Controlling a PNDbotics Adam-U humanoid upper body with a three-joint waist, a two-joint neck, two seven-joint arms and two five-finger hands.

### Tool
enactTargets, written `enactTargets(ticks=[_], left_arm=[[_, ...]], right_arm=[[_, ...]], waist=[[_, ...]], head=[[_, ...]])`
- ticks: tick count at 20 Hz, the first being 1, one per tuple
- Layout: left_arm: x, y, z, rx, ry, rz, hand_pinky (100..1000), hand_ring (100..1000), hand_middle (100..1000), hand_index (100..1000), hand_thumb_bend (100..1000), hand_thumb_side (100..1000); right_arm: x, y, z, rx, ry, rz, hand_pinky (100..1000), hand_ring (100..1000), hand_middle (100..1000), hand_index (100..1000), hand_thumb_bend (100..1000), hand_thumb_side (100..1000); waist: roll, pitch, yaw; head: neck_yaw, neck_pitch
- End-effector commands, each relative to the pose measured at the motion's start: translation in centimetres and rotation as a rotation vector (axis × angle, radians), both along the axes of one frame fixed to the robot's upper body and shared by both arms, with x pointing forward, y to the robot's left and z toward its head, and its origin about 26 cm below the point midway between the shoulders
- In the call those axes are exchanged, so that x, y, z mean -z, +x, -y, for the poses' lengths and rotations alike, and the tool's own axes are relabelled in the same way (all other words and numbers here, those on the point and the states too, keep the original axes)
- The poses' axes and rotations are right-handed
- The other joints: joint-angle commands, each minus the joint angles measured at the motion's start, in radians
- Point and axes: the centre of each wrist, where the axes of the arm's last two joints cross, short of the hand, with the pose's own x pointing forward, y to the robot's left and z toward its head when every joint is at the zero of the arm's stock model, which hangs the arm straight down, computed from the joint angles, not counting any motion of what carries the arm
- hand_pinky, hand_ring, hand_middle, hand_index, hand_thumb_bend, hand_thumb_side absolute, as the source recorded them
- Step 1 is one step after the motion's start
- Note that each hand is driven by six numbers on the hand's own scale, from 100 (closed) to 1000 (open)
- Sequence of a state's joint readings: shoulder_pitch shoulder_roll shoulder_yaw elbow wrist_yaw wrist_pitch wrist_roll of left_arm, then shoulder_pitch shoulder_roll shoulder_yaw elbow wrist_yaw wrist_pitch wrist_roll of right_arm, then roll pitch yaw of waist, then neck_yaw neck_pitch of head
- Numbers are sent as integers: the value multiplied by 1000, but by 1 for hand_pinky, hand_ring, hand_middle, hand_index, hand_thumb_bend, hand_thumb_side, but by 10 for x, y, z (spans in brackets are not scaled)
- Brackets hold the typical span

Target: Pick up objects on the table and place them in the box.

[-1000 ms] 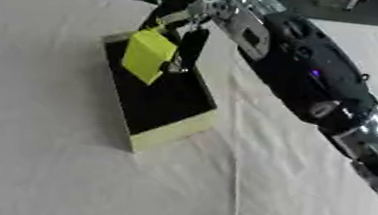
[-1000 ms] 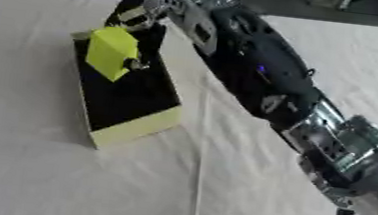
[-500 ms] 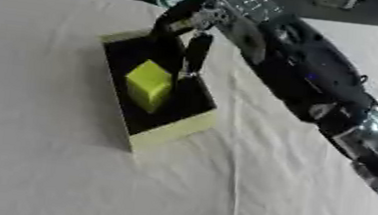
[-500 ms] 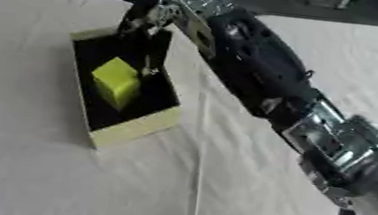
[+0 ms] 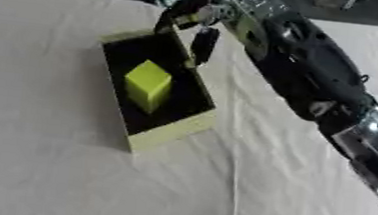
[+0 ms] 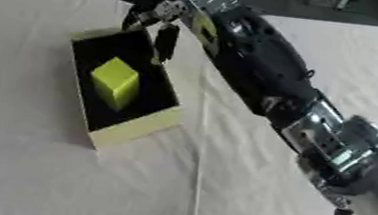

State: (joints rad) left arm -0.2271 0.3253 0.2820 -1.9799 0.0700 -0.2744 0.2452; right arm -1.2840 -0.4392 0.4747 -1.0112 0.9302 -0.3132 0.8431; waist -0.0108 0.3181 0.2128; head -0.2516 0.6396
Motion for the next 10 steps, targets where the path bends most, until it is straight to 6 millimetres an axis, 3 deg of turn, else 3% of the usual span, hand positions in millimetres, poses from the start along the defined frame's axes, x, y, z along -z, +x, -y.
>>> enactTargets(ticks=[1,5,10], left_arm=[[-7,-4,-2,-6,19,24,658,589,573,710,100,742],[-6,-5,-4,-17,19,24,658,589,573,710,100,742],[-5,-6,-6,-37,12,26,658,589,573,709,100,743]], right_arm=[[-37,-15,9,-41,-5,37,1000,1000,1000,1000,165,363],[-62,-33,30,-40,67,96,1000,1000,1000,1000,106,379],[-81,-58,75,-25,133,154,1000,1000,1000,1000,100,412]], waist=[[2,-30,-2],[5,-34,-11],[9,-37,-26]], head=[[4,-8],[12,-9],[30,-10]])
